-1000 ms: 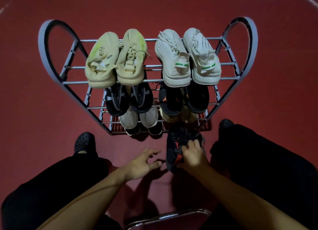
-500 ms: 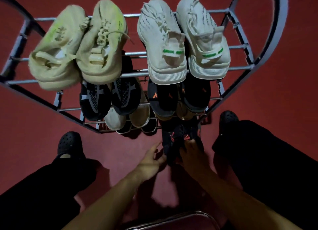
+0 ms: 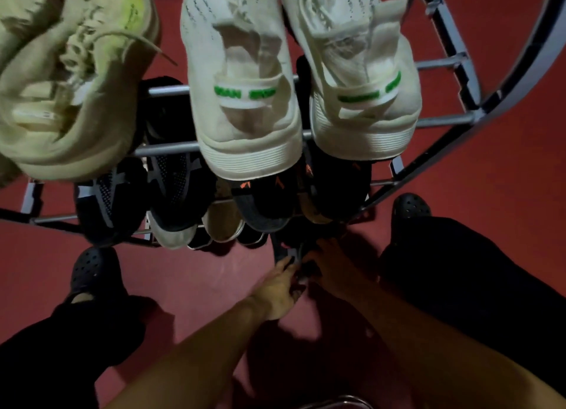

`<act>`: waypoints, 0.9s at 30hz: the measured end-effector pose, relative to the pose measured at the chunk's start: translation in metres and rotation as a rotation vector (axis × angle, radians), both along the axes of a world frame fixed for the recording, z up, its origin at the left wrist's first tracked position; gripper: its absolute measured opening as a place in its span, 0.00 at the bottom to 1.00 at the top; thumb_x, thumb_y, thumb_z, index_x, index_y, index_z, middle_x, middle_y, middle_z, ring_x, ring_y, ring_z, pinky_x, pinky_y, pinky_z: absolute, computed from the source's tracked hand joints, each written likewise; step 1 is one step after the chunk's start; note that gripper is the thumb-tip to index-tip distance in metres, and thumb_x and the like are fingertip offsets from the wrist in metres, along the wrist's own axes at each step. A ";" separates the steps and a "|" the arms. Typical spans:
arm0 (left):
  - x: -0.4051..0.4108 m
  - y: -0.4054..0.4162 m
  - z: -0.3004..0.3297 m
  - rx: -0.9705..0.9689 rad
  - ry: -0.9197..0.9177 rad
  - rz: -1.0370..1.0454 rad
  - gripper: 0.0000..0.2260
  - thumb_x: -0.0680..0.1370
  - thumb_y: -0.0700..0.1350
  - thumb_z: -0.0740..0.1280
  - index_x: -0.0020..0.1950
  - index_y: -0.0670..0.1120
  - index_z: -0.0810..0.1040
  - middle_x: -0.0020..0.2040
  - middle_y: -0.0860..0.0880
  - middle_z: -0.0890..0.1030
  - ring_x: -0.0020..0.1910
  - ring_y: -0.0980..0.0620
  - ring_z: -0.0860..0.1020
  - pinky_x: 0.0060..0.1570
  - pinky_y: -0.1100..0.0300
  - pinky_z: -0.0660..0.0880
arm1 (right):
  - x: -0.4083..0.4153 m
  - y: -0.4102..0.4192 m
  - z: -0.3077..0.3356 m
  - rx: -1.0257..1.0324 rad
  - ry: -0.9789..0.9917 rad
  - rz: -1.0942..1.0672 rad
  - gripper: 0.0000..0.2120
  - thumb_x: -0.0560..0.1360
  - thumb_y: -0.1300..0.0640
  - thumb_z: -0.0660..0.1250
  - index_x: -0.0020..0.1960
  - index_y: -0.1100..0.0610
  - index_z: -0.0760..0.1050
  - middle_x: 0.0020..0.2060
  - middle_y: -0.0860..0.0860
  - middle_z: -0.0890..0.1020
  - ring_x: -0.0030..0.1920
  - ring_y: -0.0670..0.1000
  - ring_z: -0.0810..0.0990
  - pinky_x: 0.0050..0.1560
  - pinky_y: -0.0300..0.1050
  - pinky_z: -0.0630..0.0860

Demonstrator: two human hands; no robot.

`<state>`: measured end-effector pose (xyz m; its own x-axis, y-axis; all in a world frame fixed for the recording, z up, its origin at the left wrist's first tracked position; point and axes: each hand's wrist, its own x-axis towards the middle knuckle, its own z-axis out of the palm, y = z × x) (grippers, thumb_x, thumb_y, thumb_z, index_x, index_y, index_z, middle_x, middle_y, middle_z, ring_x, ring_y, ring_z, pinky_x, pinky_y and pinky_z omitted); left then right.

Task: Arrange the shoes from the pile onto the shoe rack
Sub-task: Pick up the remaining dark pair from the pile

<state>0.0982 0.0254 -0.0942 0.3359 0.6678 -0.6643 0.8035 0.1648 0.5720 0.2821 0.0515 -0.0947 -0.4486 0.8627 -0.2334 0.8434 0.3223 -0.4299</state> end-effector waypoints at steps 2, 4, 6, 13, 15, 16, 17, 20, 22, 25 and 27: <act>0.004 -0.001 -0.007 -0.010 0.040 0.010 0.29 0.79 0.52 0.66 0.79 0.48 0.61 0.80 0.46 0.56 0.76 0.46 0.64 0.75 0.53 0.63 | 0.001 -0.001 0.000 -0.098 0.044 -0.002 0.22 0.58 0.55 0.82 0.51 0.54 0.81 0.49 0.53 0.82 0.55 0.55 0.76 0.57 0.49 0.76; 0.008 -0.002 -0.014 -0.033 0.038 0.075 0.22 0.78 0.50 0.67 0.70 0.49 0.66 0.72 0.43 0.70 0.66 0.45 0.74 0.68 0.51 0.71 | 0.004 -0.004 -0.008 -0.177 0.117 -0.103 0.23 0.67 0.57 0.76 0.60 0.57 0.77 0.58 0.56 0.80 0.60 0.60 0.77 0.62 0.53 0.73; 0.011 -0.003 -0.020 -0.021 0.066 0.078 0.17 0.78 0.51 0.67 0.64 0.48 0.68 0.61 0.44 0.77 0.56 0.44 0.78 0.59 0.50 0.75 | 0.010 -0.011 -0.019 -0.191 0.146 -0.225 0.26 0.71 0.57 0.71 0.67 0.58 0.72 0.65 0.59 0.76 0.62 0.62 0.75 0.64 0.57 0.73; 0.017 -0.001 -0.038 0.003 0.133 -0.026 0.23 0.77 0.47 0.65 0.68 0.45 0.60 0.57 0.44 0.76 0.55 0.42 0.77 0.54 0.52 0.74 | 0.019 -0.016 -0.022 -0.128 -0.076 -0.287 0.37 0.68 0.43 0.72 0.73 0.50 0.66 0.62 0.56 0.75 0.59 0.59 0.76 0.58 0.55 0.76; 0.013 0.001 -0.047 -0.021 0.194 -0.051 0.31 0.76 0.51 0.67 0.75 0.45 0.57 0.63 0.43 0.77 0.59 0.42 0.77 0.58 0.53 0.74 | 0.027 -0.014 -0.019 -0.135 -0.160 -0.301 0.32 0.65 0.33 0.68 0.66 0.42 0.69 0.60 0.48 0.76 0.58 0.54 0.76 0.56 0.52 0.76; 0.010 0.003 -0.048 -0.031 0.221 -0.073 0.33 0.76 0.52 0.68 0.76 0.46 0.57 0.65 0.43 0.76 0.62 0.42 0.77 0.60 0.54 0.74 | 0.031 -0.013 -0.019 -0.144 -0.194 -0.280 0.30 0.64 0.31 0.66 0.63 0.42 0.71 0.58 0.44 0.76 0.58 0.52 0.76 0.56 0.51 0.76; 0.008 0.004 -0.051 -0.029 0.245 -0.106 0.34 0.76 0.53 0.69 0.77 0.46 0.57 0.67 0.44 0.75 0.64 0.43 0.75 0.62 0.54 0.73 | 0.034 -0.013 -0.018 -0.179 -0.221 -0.240 0.28 0.64 0.31 0.67 0.60 0.43 0.73 0.56 0.43 0.77 0.59 0.52 0.74 0.57 0.52 0.75; 0.006 0.012 -0.050 -0.001 0.312 -0.291 0.27 0.76 0.48 0.69 0.74 0.46 0.67 0.71 0.46 0.71 0.67 0.44 0.72 0.66 0.53 0.71 | 0.037 -0.017 -0.025 -0.204 -0.239 -0.157 0.24 0.67 0.38 0.71 0.58 0.46 0.74 0.58 0.45 0.77 0.62 0.56 0.71 0.61 0.54 0.72; 0.004 0.014 -0.051 -0.009 0.300 -0.350 0.26 0.75 0.45 0.70 0.72 0.44 0.70 0.71 0.46 0.69 0.69 0.43 0.71 0.68 0.54 0.69 | 0.039 -0.022 -0.032 -0.194 -0.255 -0.182 0.26 0.66 0.37 0.70 0.61 0.44 0.71 0.60 0.45 0.75 0.61 0.56 0.72 0.60 0.56 0.72; 0.001 0.020 -0.048 -0.013 0.221 -0.321 0.25 0.73 0.40 0.72 0.70 0.42 0.72 0.68 0.44 0.71 0.67 0.43 0.72 0.67 0.57 0.70 | 0.041 -0.028 -0.044 -0.181 -0.373 -0.127 0.33 0.64 0.32 0.65 0.65 0.44 0.69 0.65 0.49 0.72 0.64 0.58 0.72 0.63 0.60 0.70; 0.001 0.025 -0.039 0.015 0.181 -0.305 0.19 0.75 0.41 0.70 0.66 0.42 0.75 0.64 0.43 0.74 0.63 0.43 0.74 0.63 0.54 0.72 | 0.044 -0.030 -0.051 -0.190 -0.436 -0.120 0.35 0.63 0.29 0.65 0.66 0.44 0.69 0.66 0.50 0.72 0.65 0.58 0.71 0.63 0.62 0.70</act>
